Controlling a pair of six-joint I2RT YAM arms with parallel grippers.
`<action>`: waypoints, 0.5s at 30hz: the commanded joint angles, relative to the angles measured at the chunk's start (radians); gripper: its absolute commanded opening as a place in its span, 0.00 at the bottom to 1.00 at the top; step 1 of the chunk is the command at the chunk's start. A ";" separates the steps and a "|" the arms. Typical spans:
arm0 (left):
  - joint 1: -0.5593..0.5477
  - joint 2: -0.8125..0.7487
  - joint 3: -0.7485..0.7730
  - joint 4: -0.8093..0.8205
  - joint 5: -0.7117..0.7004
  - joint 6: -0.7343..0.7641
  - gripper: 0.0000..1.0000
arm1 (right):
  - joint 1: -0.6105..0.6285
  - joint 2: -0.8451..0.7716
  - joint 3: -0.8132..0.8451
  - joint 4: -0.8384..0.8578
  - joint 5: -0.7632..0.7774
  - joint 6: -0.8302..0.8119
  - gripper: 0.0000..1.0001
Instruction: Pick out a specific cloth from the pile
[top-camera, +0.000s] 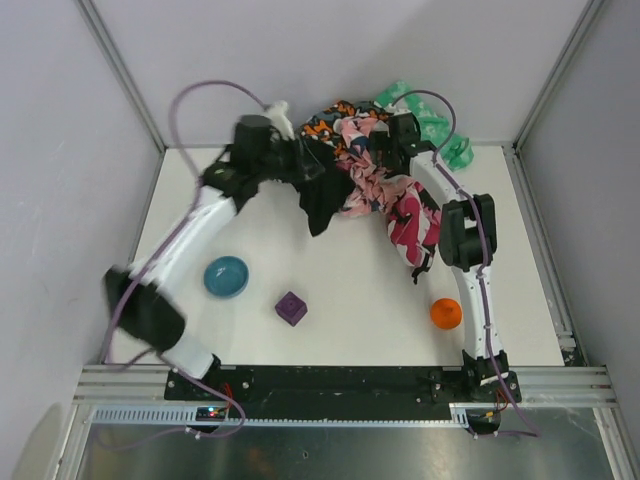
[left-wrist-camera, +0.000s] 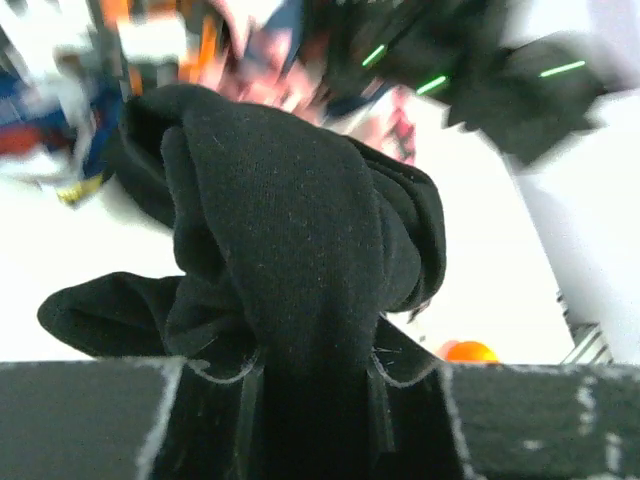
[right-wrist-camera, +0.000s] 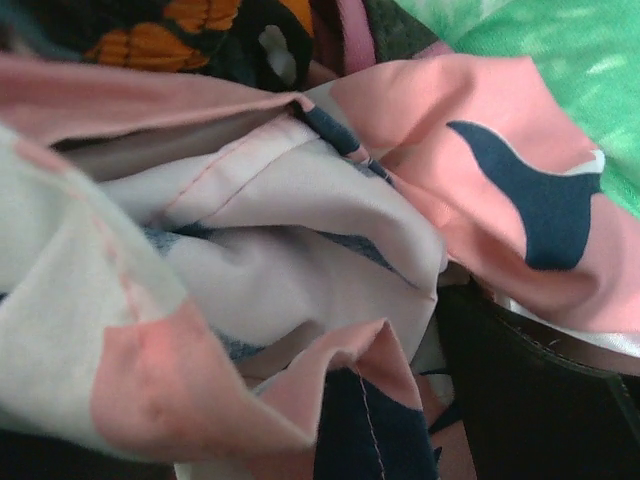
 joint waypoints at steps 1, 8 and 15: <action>-0.001 -0.371 0.017 0.076 -0.102 0.065 0.01 | -0.015 0.078 0.096 -0.065 0.155 0.005 0.99; 0.000 -0.570 0.062 0.072 -0.236 0.115 0.01 | -0.006 0.006 0.117 -0.124 0.126 -0.011 0.99; 0.000 -0.648 0.020 0.045 -0.340 0.111 0.01 | 0.043 -0.301 -0.043 -0.126 0.076 -0.116 0.99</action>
